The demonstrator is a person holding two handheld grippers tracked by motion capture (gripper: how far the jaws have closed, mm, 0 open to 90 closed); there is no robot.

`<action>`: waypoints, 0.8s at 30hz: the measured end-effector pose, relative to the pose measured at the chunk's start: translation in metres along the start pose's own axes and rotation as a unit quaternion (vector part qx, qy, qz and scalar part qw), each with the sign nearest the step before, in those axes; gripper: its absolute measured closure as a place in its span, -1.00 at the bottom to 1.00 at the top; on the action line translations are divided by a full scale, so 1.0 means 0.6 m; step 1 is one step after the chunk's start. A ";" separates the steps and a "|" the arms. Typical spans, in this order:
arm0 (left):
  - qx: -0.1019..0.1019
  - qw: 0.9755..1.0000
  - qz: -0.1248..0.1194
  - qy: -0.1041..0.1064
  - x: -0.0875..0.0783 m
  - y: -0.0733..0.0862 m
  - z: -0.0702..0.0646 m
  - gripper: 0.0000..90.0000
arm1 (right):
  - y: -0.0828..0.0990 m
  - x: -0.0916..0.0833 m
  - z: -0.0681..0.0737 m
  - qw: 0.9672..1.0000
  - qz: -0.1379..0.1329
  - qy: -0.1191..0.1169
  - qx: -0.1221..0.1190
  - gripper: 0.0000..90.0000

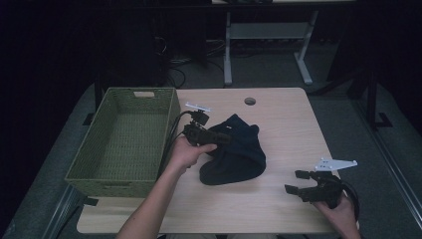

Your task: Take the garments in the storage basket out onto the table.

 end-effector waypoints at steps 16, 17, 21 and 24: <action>-0.011 0.999 0.013 -0.049 0.036 0.007 0.046 0.59 | 0.000 0.002 0.005 1.000 0.004 -0.005 -0.002 -0.53; -0.012 0.999 0.012 -0.052 0.035 0.007 0.047 0.55 | -0.001 0.003 0.005 1.000 0.004 -0.006 -0.003 -0.53; -0.012 0.998 0.001 -0.055 0.026 0.005 0.047 0.48 | -0.001 0.007 0.006 1.000 0.007 -0.007 -0.005 -0.52; -0.011 0.998 -0.001 -0.054 0.021 0.006 0.046 0.47 | -0.002 0.010 0.006 1.000 0.010 -0.008 -0.005 -0.51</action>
Point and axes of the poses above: each handheld gripper's, and its own axes: x roughly forward along the jaws, y roughly out of its underside, z roughly to its left, the point moved 4 cm from there along x, roughly forward along the jaws, and after that the axes turned 4 degrees about y, right-handed, at the moved point
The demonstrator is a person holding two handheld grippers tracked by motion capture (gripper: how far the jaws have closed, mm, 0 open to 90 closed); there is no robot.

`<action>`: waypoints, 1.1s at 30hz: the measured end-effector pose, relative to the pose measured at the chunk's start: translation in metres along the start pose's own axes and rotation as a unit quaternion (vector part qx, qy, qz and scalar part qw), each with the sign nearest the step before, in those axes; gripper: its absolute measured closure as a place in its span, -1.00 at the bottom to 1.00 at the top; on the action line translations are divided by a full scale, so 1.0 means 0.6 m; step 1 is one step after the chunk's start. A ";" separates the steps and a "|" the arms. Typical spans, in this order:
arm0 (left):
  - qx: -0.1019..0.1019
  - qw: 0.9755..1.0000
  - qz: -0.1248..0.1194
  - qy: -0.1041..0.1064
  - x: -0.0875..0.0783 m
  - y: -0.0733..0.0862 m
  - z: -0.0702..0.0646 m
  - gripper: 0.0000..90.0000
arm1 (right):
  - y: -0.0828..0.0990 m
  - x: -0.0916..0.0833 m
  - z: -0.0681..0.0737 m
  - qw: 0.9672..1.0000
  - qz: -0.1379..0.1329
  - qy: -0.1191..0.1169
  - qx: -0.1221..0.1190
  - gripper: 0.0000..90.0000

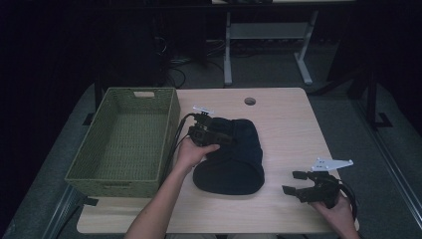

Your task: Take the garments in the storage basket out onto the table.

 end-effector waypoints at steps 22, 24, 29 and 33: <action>-0.022 1.000 -0.015 0.004 0.006 0.073 0.004 0.67 | -0.050 0.039 0.015 0.999 0.029 -0.035 -0.014 0.44; -0.018 1.000 -0.009 -0.009 0.010 0.081 0.007 0.71 | -0.062 0.049 0.017 0.998 0.034 -0.042 -0.014 0.55; -0.022 1.000 0.000 -0.017 0.012 0.096 0.014 0.80 | -0.076 0.078 0.013 0.997 0.050 -0.056 -0.006 0.77; -0.024 0.999 0.009 -0.025 0.012 0.108 0.020 0.84 | -0.073 0.104 0.011 0.995 0.076 -0.064 0.005 0.84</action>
Point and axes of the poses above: each handheld gripper's, and its own axes: x roughly forward along the jaws, y roughly out of its underside, z roughly to its left, the point moved 4 cm from there along x, roughly forward along the jaws, and after that the axes turned 4 degrees about y, right-handed, at the moved point
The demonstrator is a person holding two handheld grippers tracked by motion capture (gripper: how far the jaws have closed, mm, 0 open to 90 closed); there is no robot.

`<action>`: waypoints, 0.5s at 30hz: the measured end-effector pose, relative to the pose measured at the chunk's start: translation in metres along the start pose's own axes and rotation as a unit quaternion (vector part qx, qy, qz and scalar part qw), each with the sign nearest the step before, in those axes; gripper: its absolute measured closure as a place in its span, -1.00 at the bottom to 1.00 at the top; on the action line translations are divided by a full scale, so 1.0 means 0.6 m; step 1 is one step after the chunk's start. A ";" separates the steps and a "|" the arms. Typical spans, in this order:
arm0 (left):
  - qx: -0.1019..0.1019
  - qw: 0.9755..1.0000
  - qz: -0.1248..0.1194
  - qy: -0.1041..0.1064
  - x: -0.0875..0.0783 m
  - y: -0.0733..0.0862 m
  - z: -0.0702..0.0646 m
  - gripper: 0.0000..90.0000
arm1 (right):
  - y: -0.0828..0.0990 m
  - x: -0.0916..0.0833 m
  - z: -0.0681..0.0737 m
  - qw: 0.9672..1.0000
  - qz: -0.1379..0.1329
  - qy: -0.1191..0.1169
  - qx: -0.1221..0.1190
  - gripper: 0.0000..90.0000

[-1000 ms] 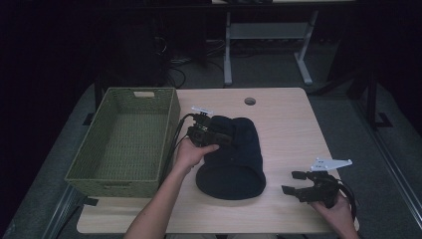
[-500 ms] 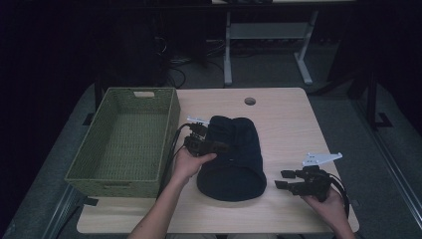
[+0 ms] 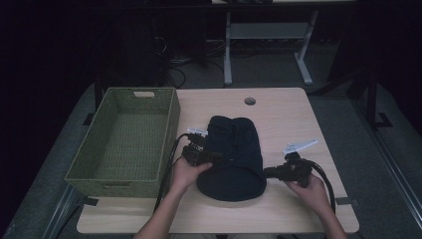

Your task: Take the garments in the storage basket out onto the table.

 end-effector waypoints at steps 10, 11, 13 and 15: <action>-0.006 1.000 0.019 0.002 0.009 0.018 0.008 0.85 | 0.001 0.023 0.003 1.000 0.027 -0.009 0.005 0.91; -0.008 1.000 0.021 0.002 0.010 0.020 0.008 0.82 | 0.002 0.025 0.002 1.000 0.028 -0.012 0.004 0.91; -0.009 1.000 0.022 0.003 0.012 0.023 0.009 0.81 | 0.004 0.028 0.003 0.999 0.034 -0.014 0.005 0.92; -0.011 1.000 0.025 0.003 0.013 0.027 0.009 0.81 | 0.005 0.030 0.003 0.999 0.035 -0.017 0.005 0.93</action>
Point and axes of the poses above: each handheld gripper's, and its own axes: x roughly forward along the jaws, y roughly out of its underside, z roughly to its left, the point moved 4 cm from there along x, roughly forward along the jaws, and after that the axes turned 4 degrees about y, right-handed, at the moved point
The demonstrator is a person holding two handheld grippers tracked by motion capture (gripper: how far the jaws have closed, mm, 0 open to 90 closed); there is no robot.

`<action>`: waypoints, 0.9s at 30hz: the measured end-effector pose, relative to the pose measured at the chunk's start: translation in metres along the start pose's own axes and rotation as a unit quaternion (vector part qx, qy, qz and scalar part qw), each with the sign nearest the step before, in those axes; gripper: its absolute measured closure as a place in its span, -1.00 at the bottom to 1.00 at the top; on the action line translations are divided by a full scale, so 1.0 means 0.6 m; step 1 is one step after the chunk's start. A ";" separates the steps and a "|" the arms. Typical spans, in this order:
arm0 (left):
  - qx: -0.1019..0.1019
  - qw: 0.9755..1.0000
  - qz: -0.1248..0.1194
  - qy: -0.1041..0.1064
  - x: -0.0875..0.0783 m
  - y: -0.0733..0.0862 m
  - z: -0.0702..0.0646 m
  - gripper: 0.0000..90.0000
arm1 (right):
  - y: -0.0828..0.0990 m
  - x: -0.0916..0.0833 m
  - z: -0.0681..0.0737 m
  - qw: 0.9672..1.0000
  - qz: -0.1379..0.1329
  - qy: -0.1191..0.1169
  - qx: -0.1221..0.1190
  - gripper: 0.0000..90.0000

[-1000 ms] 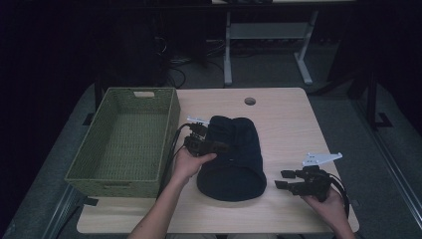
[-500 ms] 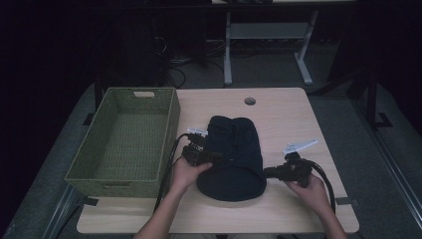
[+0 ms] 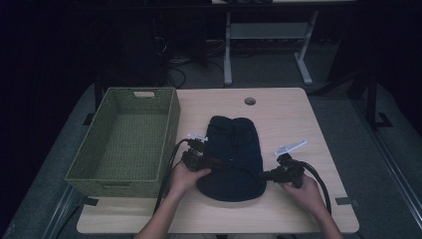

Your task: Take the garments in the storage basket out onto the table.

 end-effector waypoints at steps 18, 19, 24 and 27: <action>0.008 1.000 0.027 0.009 0.008 0.035 -0.024 0.80 | 0.015 -0.006 0.010 0.999 0.027 -0.011 -0.016 0.95; 0.010 0.999 0.029 0.010 0.008 0.038 -0.026 0.80 | 0.016 -0.007 0.011 0.999 0.028 -0.011 -0.018 0.95; 0.006 0.999 0.033 0.023 0.005 0.053 -0.038 0.80 | 0.026 -0.010 0.022 0.999 0.036 -0.014 -0.027 0.96; 0.010 0.999 0.036 0.028 0.004 0.062 -0.045 0.80 | 0.033 -0.011 0.025 0.999 0.034 -0.020 -0.027 0.97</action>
Point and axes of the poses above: each handheld gripper's, and its own axes: x roughly forward along the jaws, y roughly out of its underside, z roughly to its left, the point moved 4 cm from there along x, roughly forward along the jaws, and after that the axes turned 4 degrees about y, right-handed, at the moved point
